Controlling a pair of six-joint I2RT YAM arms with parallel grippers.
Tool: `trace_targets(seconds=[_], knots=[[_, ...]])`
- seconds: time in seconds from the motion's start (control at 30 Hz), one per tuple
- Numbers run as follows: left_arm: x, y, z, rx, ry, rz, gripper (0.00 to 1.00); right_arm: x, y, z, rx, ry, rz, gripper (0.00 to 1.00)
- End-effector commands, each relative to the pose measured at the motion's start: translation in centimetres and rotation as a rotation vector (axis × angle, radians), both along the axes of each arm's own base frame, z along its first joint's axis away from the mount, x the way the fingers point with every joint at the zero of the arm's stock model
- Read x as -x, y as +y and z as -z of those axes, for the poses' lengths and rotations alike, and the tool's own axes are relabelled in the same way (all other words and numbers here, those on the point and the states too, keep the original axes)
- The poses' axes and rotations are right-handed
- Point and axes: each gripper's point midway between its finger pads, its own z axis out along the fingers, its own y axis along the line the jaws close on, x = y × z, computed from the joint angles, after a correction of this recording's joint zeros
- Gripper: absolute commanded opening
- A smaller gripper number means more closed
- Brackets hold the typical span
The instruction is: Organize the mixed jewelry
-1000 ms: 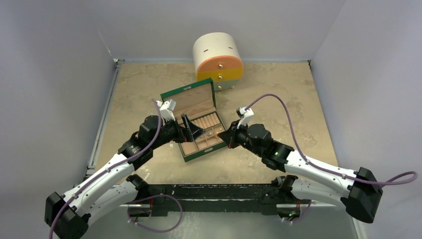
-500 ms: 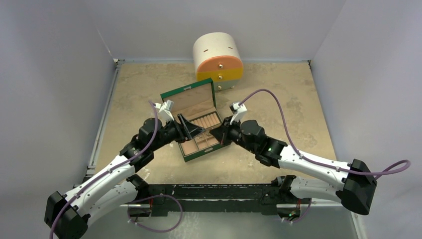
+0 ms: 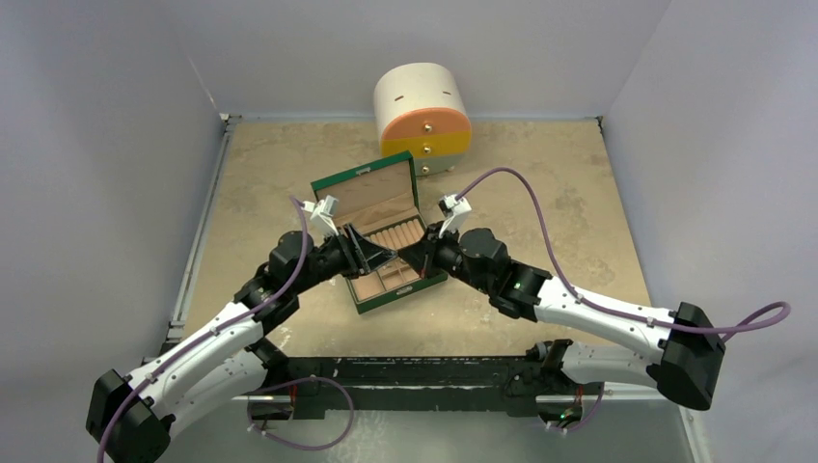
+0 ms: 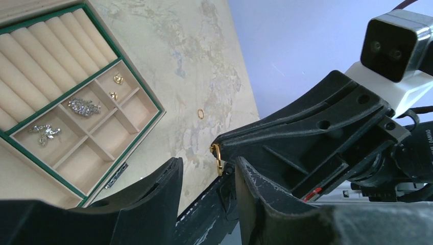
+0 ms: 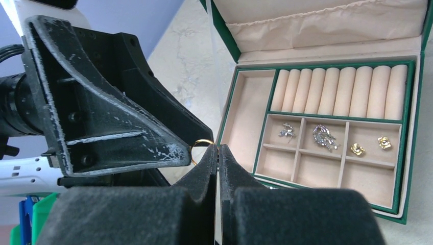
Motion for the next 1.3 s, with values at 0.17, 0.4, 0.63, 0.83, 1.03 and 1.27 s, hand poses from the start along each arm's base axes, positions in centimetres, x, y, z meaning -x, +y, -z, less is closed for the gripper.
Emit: trace_targets(seconds=[0.17, 0.4, 0.63, 0.83, 1.03, 1.27], knots=[[0.5, -0.5, -1.4, 0.058, -0.036, 0.029, 0.34, 0.1, 1.4, -3.5, -0.084, -0.038, -0.020, 0.00], [0.5, -0.5, -1.5, 0.061, -0.038, 0.033, 0.20, 0.3, 1.6, -3.1, -0.072, -0.030, -0.025, 0.00], [0.7, -0.4, -1.3, 0.056, -0.037, 0.033, 0.00, 0.2, 1.4, -2.8, -0.064, -0.027, -0.004, 0.00], [0.7, -0.2, -1.8, 0.063, -0.054, 0.027, 0.00, 0.4, 1.4, -3.0, -0.072, -0.031, -0.007, 0.00], [1.1, -0.4, -2.0, 0.076, -0.072, 0.048, 0.00, 0.8, 0.9, -3.6, -0.084, -0.056, -0.021, 0.15], [1.8, -0.5, -2.9, 0.094, -0.129, 0.091, 0.00, 2.5, -0.7, -4.5, -0.076, -0.100, -0.079, 0.28]])
